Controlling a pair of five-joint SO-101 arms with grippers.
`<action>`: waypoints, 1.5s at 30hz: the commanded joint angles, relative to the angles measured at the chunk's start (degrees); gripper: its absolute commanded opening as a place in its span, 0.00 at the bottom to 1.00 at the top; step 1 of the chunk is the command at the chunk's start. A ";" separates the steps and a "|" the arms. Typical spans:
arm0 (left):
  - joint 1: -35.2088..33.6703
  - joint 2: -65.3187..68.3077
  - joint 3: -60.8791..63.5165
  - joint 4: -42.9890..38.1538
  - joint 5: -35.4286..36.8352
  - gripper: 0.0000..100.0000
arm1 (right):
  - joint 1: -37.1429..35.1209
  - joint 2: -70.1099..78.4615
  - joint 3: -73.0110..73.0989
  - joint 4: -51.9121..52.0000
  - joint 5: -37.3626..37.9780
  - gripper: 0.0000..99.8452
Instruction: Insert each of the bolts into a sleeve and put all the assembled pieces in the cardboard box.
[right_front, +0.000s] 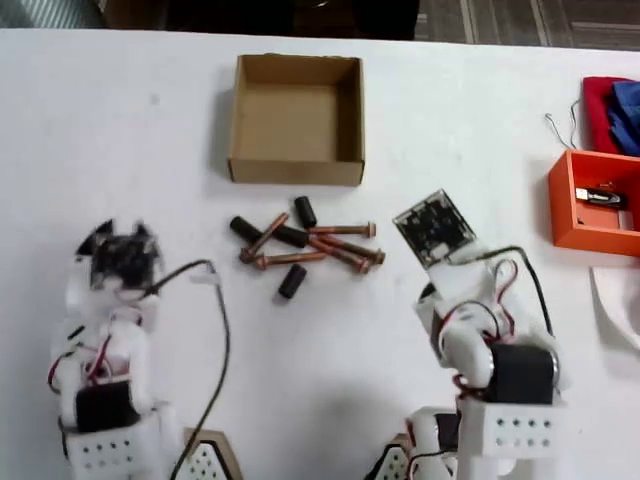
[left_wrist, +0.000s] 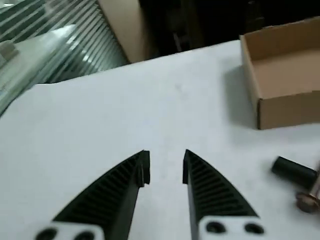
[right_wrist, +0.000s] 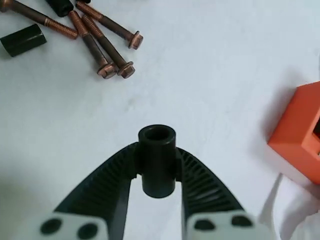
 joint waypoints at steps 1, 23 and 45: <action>10.02 22.07 -13.32 4.13 -3.16 0.15 | 2.86 -4.00 -0.26 0.40 0.26 0.02; 29.98 99.52 -63.78 25.32 -25.93 0.15 | 13.93 -5.85 24.44 -28.88 -18.81 0.02; 32.09 114.73 -73.80 25.23 -30.95 0.14 | 10.68 -5.85 27.34 -31.43 -18.37 0.02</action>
